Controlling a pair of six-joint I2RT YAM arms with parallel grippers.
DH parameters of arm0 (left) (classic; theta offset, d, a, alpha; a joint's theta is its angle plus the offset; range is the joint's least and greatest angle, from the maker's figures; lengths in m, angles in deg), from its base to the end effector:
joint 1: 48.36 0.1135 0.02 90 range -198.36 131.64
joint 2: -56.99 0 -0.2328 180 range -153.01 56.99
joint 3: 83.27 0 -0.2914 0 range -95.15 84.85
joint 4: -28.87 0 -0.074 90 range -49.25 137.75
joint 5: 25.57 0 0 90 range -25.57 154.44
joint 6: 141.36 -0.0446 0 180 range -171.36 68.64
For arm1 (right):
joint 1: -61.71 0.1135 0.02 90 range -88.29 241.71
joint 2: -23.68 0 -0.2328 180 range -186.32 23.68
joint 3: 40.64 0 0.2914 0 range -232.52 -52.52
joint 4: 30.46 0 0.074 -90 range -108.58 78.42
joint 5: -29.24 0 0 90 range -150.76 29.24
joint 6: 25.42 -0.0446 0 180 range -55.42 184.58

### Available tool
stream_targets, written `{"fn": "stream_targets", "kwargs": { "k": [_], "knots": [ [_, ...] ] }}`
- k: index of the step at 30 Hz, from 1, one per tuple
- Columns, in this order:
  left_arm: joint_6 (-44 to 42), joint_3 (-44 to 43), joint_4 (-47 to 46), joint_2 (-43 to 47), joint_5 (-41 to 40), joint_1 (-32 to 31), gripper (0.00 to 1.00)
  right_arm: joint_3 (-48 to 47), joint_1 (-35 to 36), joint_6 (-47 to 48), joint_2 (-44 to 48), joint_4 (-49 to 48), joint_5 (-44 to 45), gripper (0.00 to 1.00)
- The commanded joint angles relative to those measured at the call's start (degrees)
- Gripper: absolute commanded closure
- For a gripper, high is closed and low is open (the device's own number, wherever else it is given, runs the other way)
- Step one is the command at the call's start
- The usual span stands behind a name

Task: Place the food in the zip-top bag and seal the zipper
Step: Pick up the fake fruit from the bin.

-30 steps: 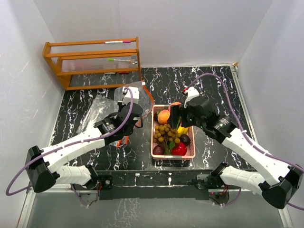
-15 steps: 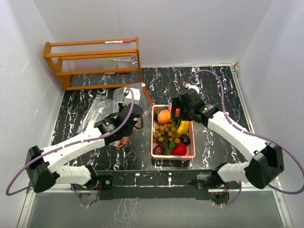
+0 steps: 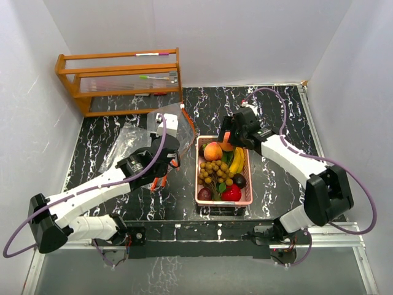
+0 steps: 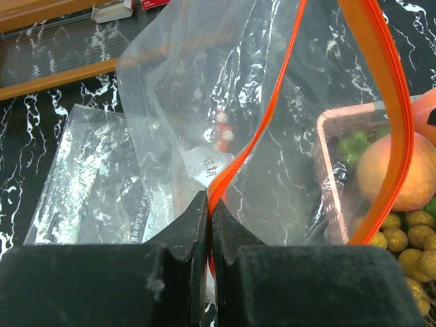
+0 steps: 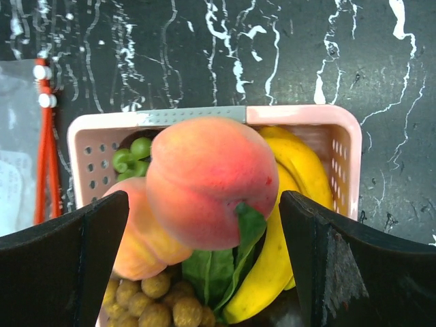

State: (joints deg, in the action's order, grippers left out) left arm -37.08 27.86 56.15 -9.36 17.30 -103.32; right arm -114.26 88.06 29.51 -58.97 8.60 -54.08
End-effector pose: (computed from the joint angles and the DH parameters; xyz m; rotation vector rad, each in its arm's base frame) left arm 0.2062 -0.2371 0.2959 0.1538 1.8534 -0.0084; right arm 0.3222 0.1538 0.2106 0.2392 2.4216 0.3537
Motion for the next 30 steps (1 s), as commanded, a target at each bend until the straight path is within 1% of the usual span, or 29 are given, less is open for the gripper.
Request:
{"fn": "stream_targets", "kwargs": {
  "k": [1,4,9,11,15,20,21,22,24,30],
  "knots": [
    [-0.82,0.77,-0.69,2.59,0.33,0.18,1.00,-3.52,0.07,-0.30,-1.47,-1.56,3.27,0.02],
    [-1.16,1.07,-1.12,2.95,0.68,0.19,1.00,-3.18,-0.02,0.00,-2.34,-1.76,3.95,0.02],
    [-0.86,1.32,-1.32,2.84,1.07,0.14,1.00,-2.24,-0.05,0.15,-3.47,-3.99,2.30,0.01],
    [-0.60,1.35,-1.26,2.74,1.16,0.14,1.00,-2.00,-0.02,0.50,-3.68,-4.67,2.24,0.02],
    [-0.31,1.51,-1.31,3.09,1.52,0.14,1.00,-1.83,-0.05,1.29,-4.78,-5.31,1.73,0.07],
    [-0.40,1.62,-1.21,3.74,1.60,0.14,1.00,-0.69,-0.06,1.06,-5.82,-6.50,-0.82,0.19],
    [-0.40,1.62,-1.23,3.86,1.68,0.18,1.00,-0.41,-0.07,0.99,-5.78,-6.57,-1.03,0.20],
    [-0.33,1.62,-1.25,4.03,1.82,0.15,1.00,-0.14,-0.06,0.97,-5.73,-6.60,-1.08,0.24],
    [-0.31,1.90,-1.41,4.23,1.96,0.13,1.00,0.26,-0.06,1.13,-4.98,-6.53,-0.82,0.36],
    [0.15,2.52,-1.96,3.75,2.99,0.17,1.00,-0.85,-0.06,2.11,1.03,-5.32,-0.11,0.45]
  ]
}}
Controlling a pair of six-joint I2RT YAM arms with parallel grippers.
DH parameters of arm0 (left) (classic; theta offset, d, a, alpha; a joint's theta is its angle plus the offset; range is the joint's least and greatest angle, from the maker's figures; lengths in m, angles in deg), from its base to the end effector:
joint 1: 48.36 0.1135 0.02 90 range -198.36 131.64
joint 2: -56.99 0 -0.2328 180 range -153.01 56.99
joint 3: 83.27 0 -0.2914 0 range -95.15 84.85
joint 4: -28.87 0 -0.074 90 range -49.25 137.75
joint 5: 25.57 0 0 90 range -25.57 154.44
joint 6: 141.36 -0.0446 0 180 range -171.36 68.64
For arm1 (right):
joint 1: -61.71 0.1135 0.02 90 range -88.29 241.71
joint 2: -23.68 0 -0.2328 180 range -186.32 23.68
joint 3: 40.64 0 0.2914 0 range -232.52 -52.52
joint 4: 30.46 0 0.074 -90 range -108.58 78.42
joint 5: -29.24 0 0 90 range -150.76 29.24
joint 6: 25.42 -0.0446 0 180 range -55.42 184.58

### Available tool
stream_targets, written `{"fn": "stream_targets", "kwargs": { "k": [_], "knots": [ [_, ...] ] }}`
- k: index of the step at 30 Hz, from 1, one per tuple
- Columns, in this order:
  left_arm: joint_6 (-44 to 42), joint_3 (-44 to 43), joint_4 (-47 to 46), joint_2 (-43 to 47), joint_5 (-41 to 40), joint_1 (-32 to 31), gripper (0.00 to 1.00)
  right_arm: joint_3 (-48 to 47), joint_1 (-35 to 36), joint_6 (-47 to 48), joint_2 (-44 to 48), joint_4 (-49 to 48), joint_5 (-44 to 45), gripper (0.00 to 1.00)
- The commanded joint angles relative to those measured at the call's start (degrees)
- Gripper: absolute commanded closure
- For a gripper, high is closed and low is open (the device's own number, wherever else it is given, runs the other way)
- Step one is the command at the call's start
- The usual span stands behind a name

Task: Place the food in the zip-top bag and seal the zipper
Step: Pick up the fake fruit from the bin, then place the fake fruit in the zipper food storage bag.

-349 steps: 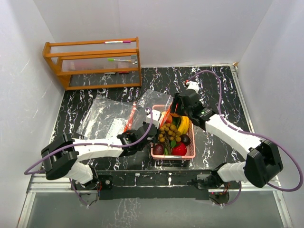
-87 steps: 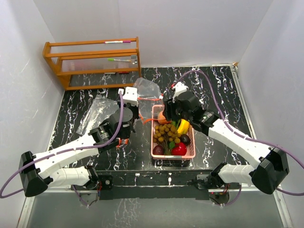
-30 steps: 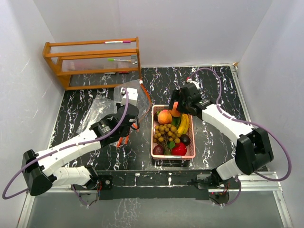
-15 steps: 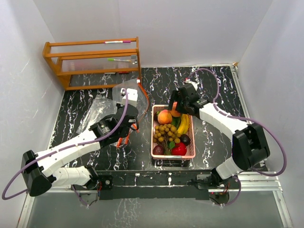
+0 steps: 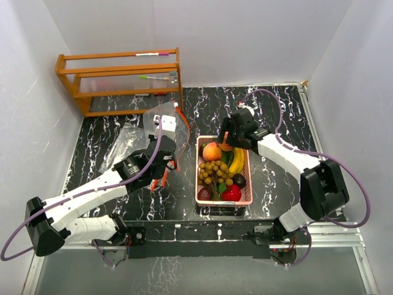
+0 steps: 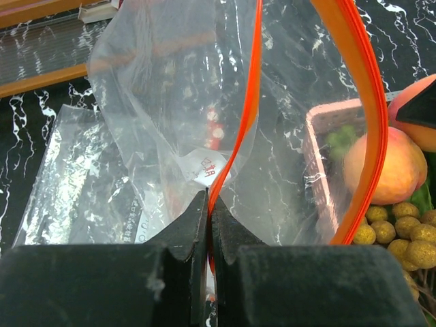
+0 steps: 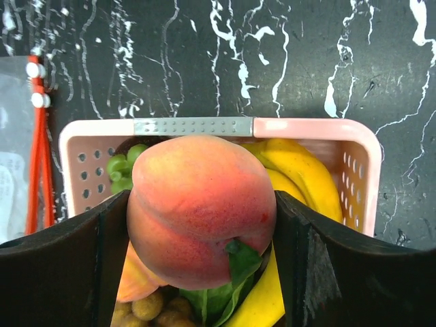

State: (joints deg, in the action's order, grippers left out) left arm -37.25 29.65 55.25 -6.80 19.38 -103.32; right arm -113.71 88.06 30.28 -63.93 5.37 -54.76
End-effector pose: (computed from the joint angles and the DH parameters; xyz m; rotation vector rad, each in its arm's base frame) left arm 0.2010 -0.2317 0.2977 0.1646 1.8446 -0.0588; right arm 0.3317 0.1591 0.1818 0.2180 2.4637 0.3380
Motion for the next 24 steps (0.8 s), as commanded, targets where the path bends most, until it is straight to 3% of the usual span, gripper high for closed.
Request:
{"fn": "stream_targets", "kwargs": {
  "k": [1,7,15,24],
  "knots": [
    [0.42,0.80,-1.32,1.07,1.26,0.18,1.00,-1.94,-0.07,1.65,7.44,-1.73,0.72,0.45],
    [0.87,0.57,-2.96,-0.39,3.09,0.18,1.00,-4.87,-0.06,2.75,14.99,-0.65,-2.73,0.47],
    [1.02,-1.47,-5.25,-4.75,7.86,0.18,1.00,-5.27,0.85,0.71,19.16,-5.35,-13.94,0.49],
    [2.90,-4.91,-7.44,-10.74,12.95,0.63,1.00,-4.34,4.26,-1.17,20.20,-9.93,-19.35,0.50]
  ]
}}
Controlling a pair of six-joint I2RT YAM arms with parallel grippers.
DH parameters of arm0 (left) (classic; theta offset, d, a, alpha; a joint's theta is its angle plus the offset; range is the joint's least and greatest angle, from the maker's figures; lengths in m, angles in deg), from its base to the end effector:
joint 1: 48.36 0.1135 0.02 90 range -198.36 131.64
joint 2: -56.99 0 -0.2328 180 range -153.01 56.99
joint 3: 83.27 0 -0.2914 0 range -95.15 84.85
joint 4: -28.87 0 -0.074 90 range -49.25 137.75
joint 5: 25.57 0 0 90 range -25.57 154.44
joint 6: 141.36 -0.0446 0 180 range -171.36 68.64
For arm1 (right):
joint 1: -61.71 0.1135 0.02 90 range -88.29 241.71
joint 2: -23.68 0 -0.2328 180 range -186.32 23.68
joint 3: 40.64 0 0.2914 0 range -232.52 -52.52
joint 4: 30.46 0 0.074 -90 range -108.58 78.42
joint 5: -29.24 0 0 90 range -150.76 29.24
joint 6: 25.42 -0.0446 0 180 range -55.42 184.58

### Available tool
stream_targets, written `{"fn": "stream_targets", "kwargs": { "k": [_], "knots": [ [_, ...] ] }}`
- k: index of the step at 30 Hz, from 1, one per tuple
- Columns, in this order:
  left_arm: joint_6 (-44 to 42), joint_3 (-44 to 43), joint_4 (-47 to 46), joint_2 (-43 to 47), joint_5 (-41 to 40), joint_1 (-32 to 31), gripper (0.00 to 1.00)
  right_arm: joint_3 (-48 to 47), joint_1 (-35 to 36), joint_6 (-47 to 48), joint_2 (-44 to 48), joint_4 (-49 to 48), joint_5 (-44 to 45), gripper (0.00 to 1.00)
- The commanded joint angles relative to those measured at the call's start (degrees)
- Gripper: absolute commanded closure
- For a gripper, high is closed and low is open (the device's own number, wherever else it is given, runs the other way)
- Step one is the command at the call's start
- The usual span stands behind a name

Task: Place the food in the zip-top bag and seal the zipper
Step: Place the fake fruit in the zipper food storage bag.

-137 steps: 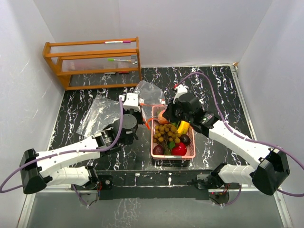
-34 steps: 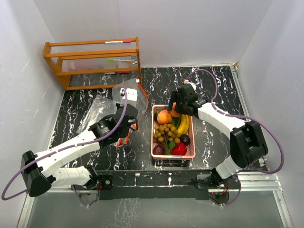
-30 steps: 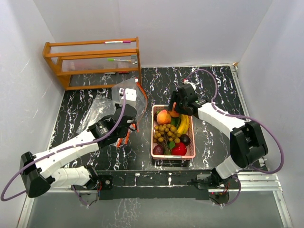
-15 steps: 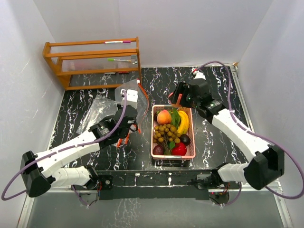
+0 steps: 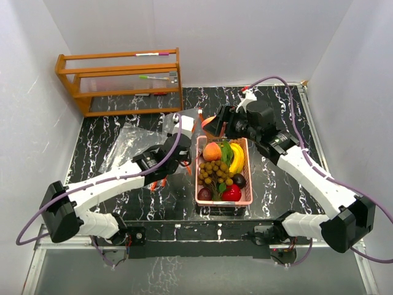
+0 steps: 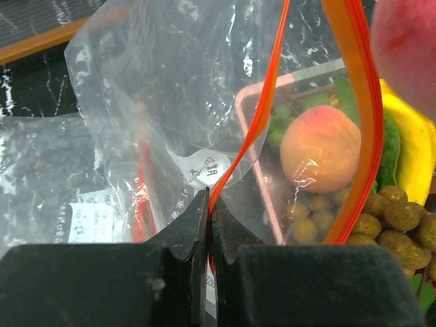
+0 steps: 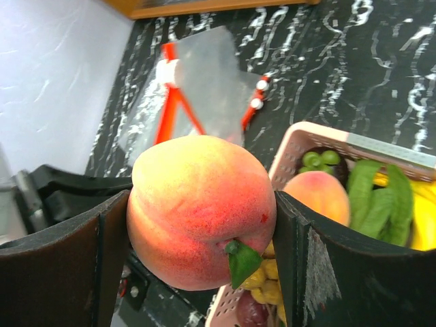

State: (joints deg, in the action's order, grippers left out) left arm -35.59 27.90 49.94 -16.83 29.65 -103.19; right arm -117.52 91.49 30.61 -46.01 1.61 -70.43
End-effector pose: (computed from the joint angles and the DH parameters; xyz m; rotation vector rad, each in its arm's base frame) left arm 0.2194 -0.2672 0.2631 0.2865 1.9240 -0.2006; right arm 0.2873 0.1730 0.3187 -0.0367 2.1098 0.8618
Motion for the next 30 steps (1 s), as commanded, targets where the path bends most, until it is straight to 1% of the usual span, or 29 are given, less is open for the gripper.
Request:
{"fn": "stream_targets", "kwargs": {
  "k": [1,6,11,15,20,24,27,30],
  "knots": [
    [1.34,-3.48,-2.28,-1.30,2.96,0.55,1.00,-0.23,1.14,-1.93,2.37,-6.55,-4.19,0.50],
    [2.55,-5.28,-2.25,-3.98,4.41,0.93,1.00,1.78,2.34,-3.07,3.47,-7.34,-4.75,0.51],
    [4.25,-8.84,-1.58,-6.56,6.26,1.68,1.00,4.24,3.07,-3.63,3.71,-8.13,-4.61,0.51],
    [5.58,-10.90,-2.28,-5.21,7.67,1.91,1.00,6.15,3.32,-3.71,3.08,-8.15,-3.16,0.51],
    [6.19,-13.50,-1.33,-2.27,7.81,2.01,1.00,7.28,3.45,-3.61,2.56,-6.67,1.15,0.51],
    [7.66,-13.62,-0.59,-1.03,10.66,2.09,1.00,6.29,3.60,-3.59,0.78,-6.59,2.62,0.51],
    [9.36,-13.00,0.09,-0.10,12.94,2.05,1.00,5.05,3.90,-4.43,-0.52,-6.27,6.51,0.47],
    [11.20,-11.25,-0.07,1.11,14.93,2.05,1.00,4.38,3.92,-4.85,-1.67,-9.93,6.07,0.42]
  ]
}}
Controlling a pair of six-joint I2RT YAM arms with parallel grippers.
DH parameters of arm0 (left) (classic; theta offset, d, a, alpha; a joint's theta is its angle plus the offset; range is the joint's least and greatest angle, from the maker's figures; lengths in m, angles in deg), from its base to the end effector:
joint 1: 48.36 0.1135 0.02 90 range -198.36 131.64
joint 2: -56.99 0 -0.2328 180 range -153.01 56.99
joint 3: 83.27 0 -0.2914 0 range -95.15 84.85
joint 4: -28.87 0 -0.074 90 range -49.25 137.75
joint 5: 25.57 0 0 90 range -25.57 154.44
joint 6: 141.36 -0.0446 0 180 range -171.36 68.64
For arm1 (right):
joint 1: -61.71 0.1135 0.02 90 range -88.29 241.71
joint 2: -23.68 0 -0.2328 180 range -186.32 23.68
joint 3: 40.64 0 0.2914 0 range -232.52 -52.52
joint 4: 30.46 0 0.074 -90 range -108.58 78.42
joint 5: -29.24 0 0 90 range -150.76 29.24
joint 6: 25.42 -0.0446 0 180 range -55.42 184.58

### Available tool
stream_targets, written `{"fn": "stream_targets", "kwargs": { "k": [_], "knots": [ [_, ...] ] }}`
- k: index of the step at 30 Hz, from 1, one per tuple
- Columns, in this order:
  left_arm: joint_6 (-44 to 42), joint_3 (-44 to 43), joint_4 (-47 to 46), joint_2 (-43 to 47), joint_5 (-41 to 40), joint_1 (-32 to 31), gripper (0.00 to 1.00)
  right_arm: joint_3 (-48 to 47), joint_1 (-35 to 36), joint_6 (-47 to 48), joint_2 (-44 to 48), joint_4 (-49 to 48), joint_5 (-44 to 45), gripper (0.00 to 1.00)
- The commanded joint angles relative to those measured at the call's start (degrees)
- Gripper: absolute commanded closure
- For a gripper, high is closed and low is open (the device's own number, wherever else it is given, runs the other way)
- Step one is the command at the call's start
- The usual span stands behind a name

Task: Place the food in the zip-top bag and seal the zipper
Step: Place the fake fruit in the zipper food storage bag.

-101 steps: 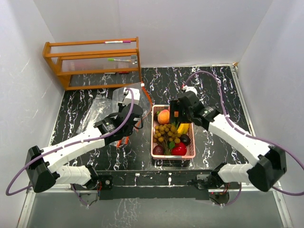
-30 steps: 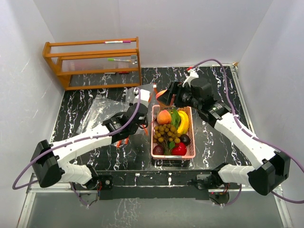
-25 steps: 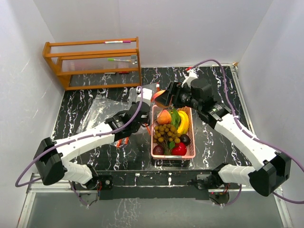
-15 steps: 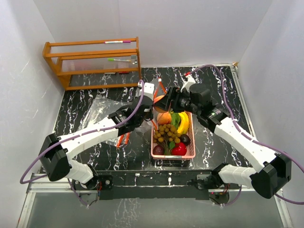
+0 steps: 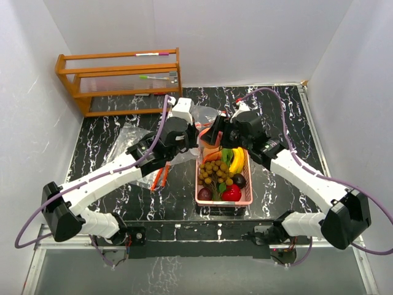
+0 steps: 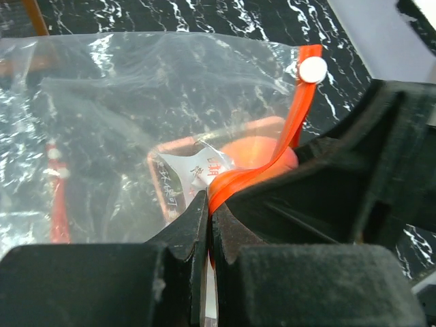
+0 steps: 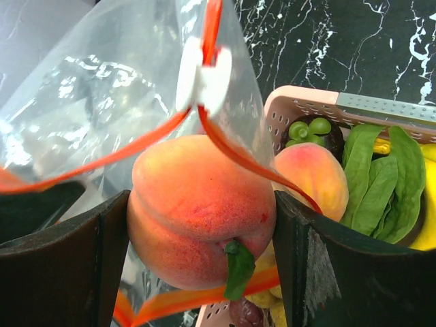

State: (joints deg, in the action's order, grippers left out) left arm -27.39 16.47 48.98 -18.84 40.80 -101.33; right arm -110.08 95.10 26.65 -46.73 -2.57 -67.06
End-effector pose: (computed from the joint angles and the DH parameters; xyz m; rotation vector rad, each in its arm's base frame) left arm 0.2336 -0.2799 0.3307 0.1778 1.8497 -0.5648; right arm 0.2786 0.1895 0.2708 0.0156 2.1912 0.8521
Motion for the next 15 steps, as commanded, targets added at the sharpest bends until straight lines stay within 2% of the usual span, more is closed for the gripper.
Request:
{"fn": "stream_targets", "kwargs": {
  "k": [1,4,7,9,10,12,15],
  "knots": [
    [3.47,0.51,1.02,3.28,4.18,0.23,1.00,-3.08,0.32,-1.15,-1.26,-7.13,1.87,0.40],
    [4.59,1.70,1.52,3.47,4.71,0.19,1.00,-3.01,0.45,-1.91,-1.37,-11.33,-0.72,0.31],
    [5.03,2.90,1.32,3.99,4.43,0.23,1.00,-3.12,0.62,-1.65,-0.95,-13.88,-2.17,0.28],
    [4.92,3.07,1.57,4.03,3.63,0.17,1.00,-3.62,0.83,-1.26,-0.51,-14.67,-3.20,0.16],
    [4.80,3.15,1.71,3.97,3.15,0.23,1.00,-4.05,0.86,-0.80,-0.48,-14.68,-3.53,0.15],
    [4.50,3.24,1.89,3.77,2.43,0.22,1.00,-5.25,0.93,0.37,-0.64,-12.97,-4.02,0.04],
    [4.35,3.85,1.27,3.65,1.89,0.31,1.00,-6.71,1.31,2.36,-1.54,-9.85,-4.16,0.02]
  ]
}}
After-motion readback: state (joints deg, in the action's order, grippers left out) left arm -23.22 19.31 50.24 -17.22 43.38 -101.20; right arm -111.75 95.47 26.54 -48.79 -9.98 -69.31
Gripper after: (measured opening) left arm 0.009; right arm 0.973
